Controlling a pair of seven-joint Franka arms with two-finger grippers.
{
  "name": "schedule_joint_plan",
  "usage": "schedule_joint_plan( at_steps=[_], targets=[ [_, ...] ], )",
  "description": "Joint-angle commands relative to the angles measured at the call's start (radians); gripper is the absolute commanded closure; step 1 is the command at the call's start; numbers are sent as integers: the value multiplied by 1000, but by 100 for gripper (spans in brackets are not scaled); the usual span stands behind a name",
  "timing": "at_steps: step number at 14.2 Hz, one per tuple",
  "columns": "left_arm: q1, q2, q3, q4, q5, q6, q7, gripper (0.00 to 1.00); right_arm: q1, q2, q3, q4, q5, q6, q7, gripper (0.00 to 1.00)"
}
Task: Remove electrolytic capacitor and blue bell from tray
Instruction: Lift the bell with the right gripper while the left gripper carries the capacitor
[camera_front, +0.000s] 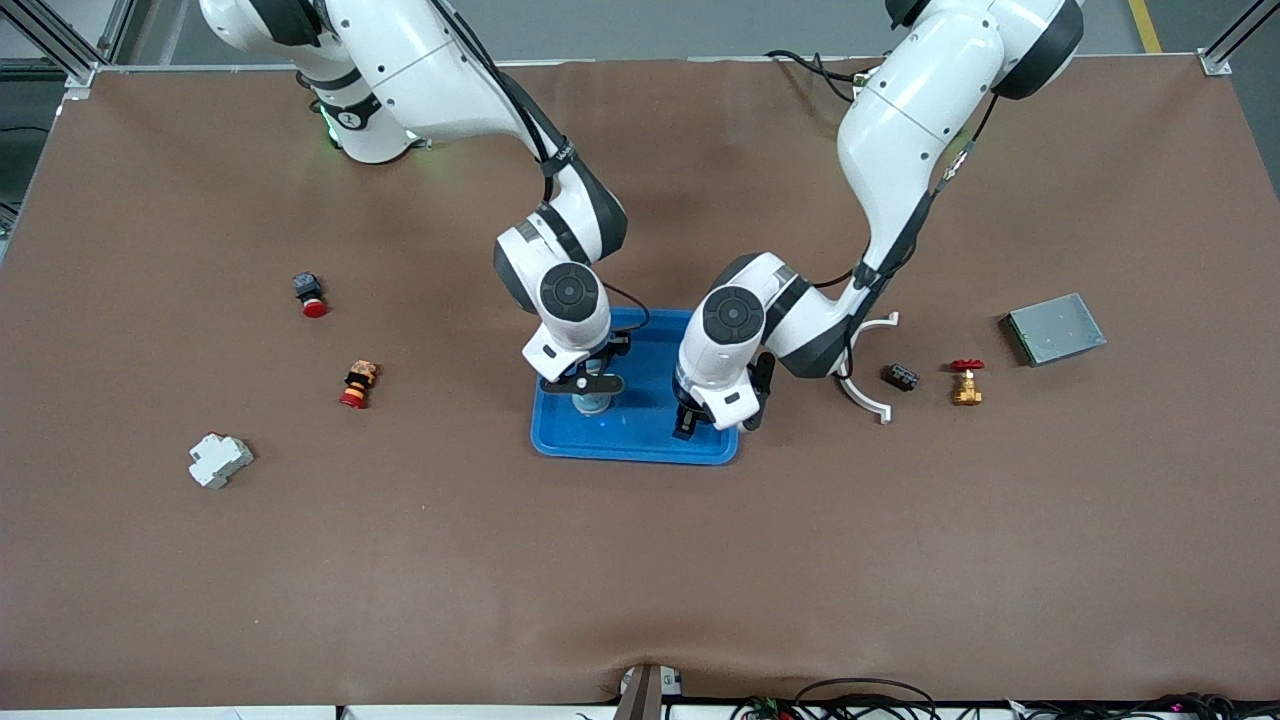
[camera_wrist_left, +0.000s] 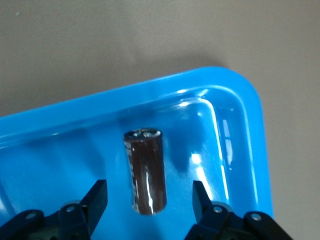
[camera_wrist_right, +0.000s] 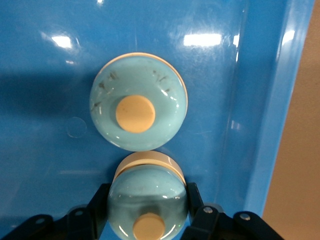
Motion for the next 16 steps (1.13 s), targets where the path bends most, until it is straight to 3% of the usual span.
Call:
schedule_joint_plan(
  at_steps=[1,2,5,9,12,16],
  targets=[
    [-7,23,9,21,-2,10,-14,33,22,1,-6,6,2,-9,26,80],
    [-7,23,11,21,-2,10,-14,41,22,-6,-6,6,2,-18,43,80],
    [-10,20,9,21,-2,10,-14,96,41,-63,-6,7,2,-72,74,80],
    [5,-17,9,23,-1,-12,-11,100,-14,-219,-11,7,2,-272,60,80],
    [19,-80,11,26,1,-133,-5,100,-83,-349,-14,6,0,-438,2,80],
    [71,-202,9,13,1,-311,76,100,-275,-488,-14,6,0,-631,-249,80]
  ],
)
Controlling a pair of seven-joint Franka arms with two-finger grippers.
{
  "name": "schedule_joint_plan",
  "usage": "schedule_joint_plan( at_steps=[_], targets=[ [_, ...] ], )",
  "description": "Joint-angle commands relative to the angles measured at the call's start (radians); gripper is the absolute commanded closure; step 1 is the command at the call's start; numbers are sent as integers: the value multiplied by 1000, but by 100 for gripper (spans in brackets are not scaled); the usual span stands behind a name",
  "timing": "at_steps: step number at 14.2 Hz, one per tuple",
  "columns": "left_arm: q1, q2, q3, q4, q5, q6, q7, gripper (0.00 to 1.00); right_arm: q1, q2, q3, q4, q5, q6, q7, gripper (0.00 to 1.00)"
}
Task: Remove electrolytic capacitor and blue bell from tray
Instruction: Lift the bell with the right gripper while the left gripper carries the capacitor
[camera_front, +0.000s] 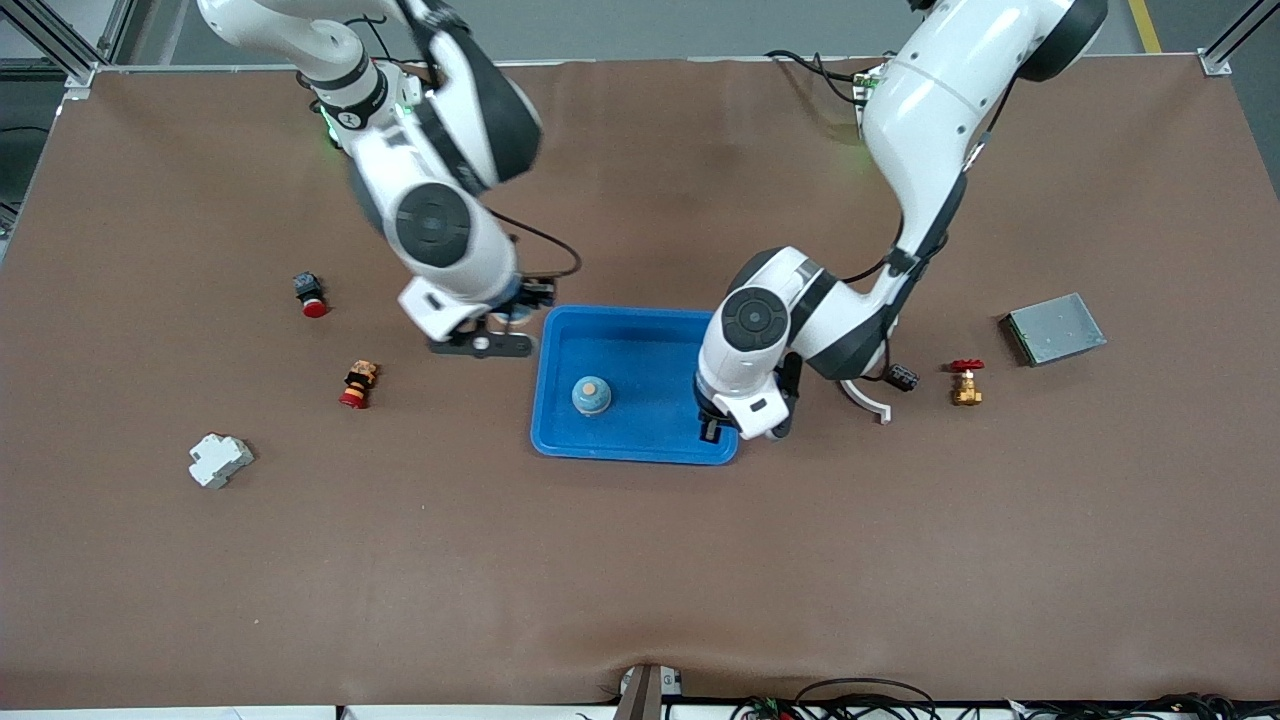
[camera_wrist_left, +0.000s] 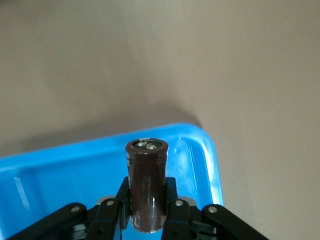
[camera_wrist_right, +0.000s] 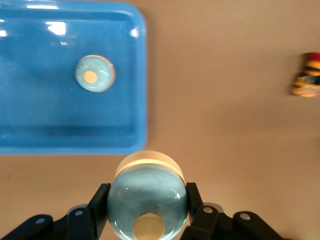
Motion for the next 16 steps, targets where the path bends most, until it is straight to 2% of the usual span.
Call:
schedule_joint_plan(
  at_steps=[1,2,4,6,7,10,13,16],
  targets=[
    [54,-110,-4,-36,1,-133,79,100,-144,-90,15,-38,1,-92,-183,80],
    [89,-137,-8,-39,-16,-176,103,100,-198,-98,15,-40,-1,-115,-265,80],
    [185,-179,-62,-85,-39,-202,142,100,-273,-95,13,-40,-37,-127,-390,81],
    [247,-223,-80,-150,-41,-202,227,100,-290,-86,15,-38,-174,-109,-422,82],
    [282,-248,-80,-186,-41,-204,288,100,-293,-82,15,-40,-202,-91,-445,82],
    [389,-327,-80,-305,-41,-204,492,100,-367,-58,15,-46,-203,-31,-568,82],
    [500,-384,-80,-384,-41,-204,720,100,-442,-55,15,-156,-203,139,-686,82],
    [590,-384,-80,-406,-33,-204,862,100,-499,-49,16,-273,-203,322,-777,82]
  ],
)
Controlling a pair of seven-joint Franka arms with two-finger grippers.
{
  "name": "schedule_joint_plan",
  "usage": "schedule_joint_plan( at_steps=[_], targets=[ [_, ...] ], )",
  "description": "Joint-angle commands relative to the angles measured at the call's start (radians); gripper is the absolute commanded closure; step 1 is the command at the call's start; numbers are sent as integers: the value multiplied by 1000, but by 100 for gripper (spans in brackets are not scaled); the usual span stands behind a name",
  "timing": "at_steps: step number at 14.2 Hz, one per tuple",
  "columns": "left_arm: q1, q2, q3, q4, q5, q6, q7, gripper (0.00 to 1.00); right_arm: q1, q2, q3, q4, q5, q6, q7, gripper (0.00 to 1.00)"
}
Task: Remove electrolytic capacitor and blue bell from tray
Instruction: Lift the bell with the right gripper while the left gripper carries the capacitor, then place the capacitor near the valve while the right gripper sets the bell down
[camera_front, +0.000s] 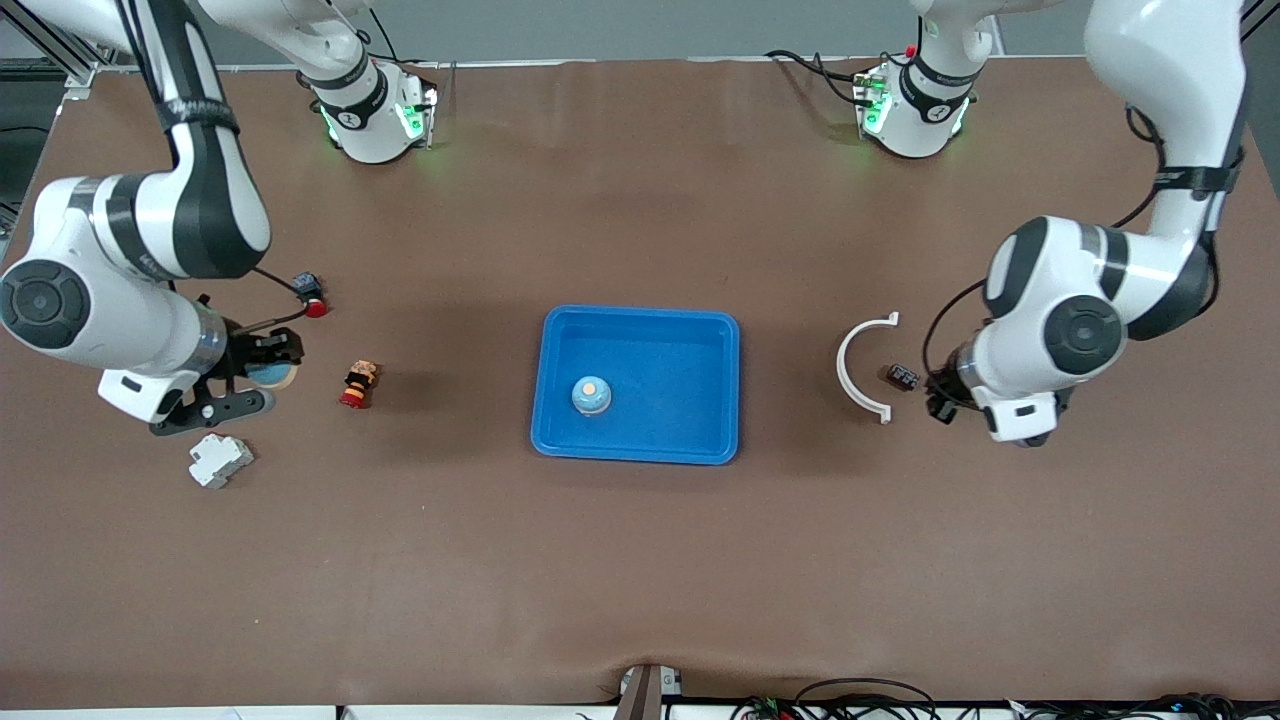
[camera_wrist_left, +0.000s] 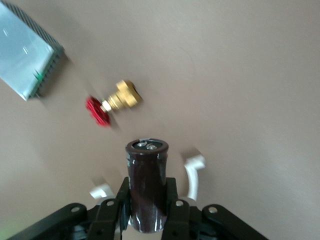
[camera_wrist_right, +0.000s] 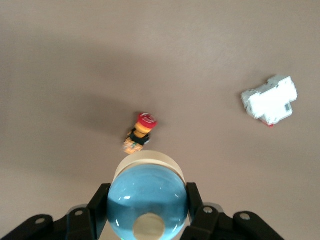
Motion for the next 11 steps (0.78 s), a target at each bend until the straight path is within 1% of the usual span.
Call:
schedule_joint_plan(
  at_steps=[1,4,9,11],
  targets=[
    [76,-30,-10,-55,-2,5,126,100,-40,-7,22,-108,-17,125,-44,82],
    [197,7,-13,-67,32,27,319,100,-54,34,22,-162,-17,206,-45,82],
    [300,63,-13,-72,32,65,537,100,-77,129,22,-162,-17,260,-61,80],
    [333,93,-13,-67,32,105,570,100,-99,166,22,-162,-17,297,-82,78]
  ],
)
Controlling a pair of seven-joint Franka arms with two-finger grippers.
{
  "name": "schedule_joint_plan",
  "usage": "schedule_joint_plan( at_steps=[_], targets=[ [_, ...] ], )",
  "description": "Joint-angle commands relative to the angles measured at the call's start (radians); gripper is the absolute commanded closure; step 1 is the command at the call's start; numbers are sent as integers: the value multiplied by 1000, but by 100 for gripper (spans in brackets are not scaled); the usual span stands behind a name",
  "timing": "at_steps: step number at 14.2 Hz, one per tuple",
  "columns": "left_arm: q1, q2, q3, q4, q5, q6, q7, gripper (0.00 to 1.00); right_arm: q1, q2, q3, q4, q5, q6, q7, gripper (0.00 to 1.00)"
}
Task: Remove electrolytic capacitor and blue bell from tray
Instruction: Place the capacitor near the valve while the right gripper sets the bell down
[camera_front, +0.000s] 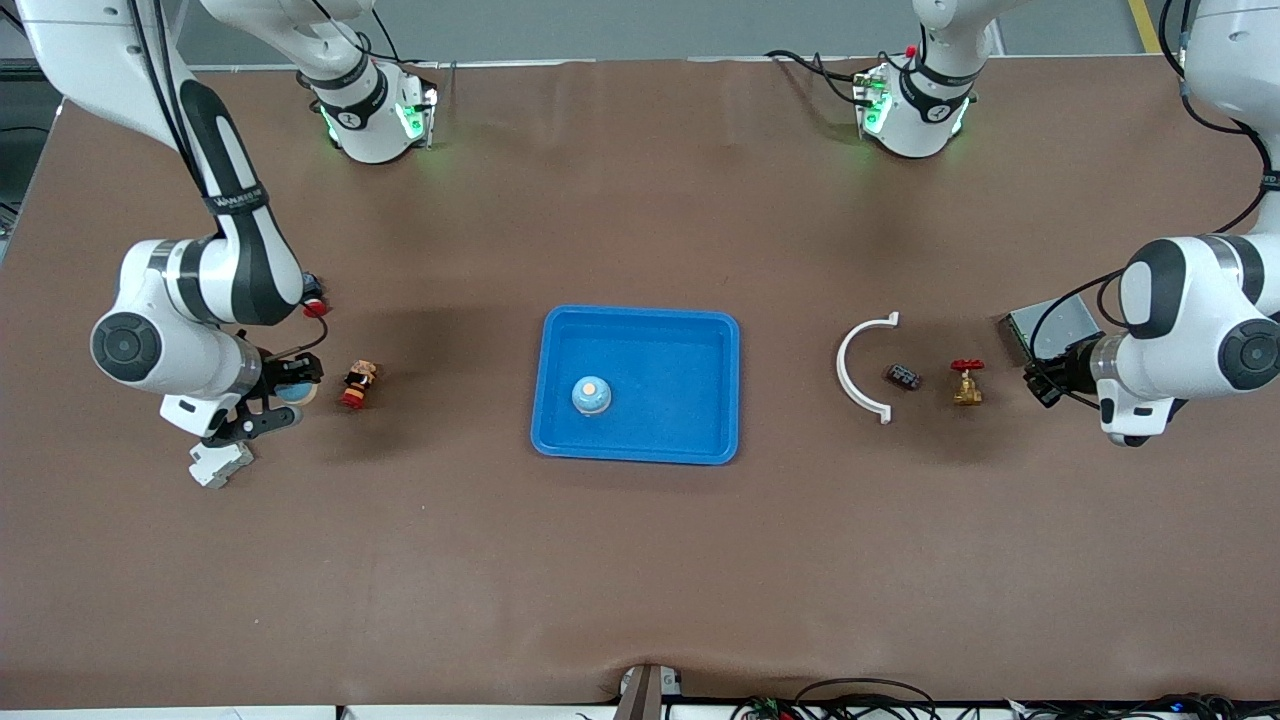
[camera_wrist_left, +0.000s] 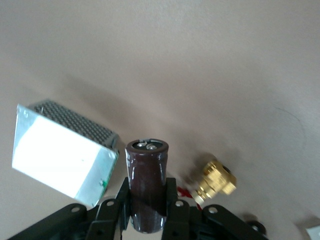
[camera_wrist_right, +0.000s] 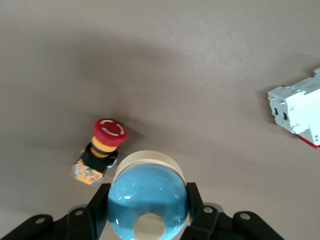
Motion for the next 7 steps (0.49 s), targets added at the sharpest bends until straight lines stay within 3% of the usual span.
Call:
schedule_joint_plan(
  at_steps=[1,7],
  targets=[
    [33,31,-16,-1,18,55,37,100,-50,50,20,7,-17,43,-50,78],
    [28,117,-16,33,-10,137,31,100,-72,109,20,5,-16,128,-105,78]
  ],
)
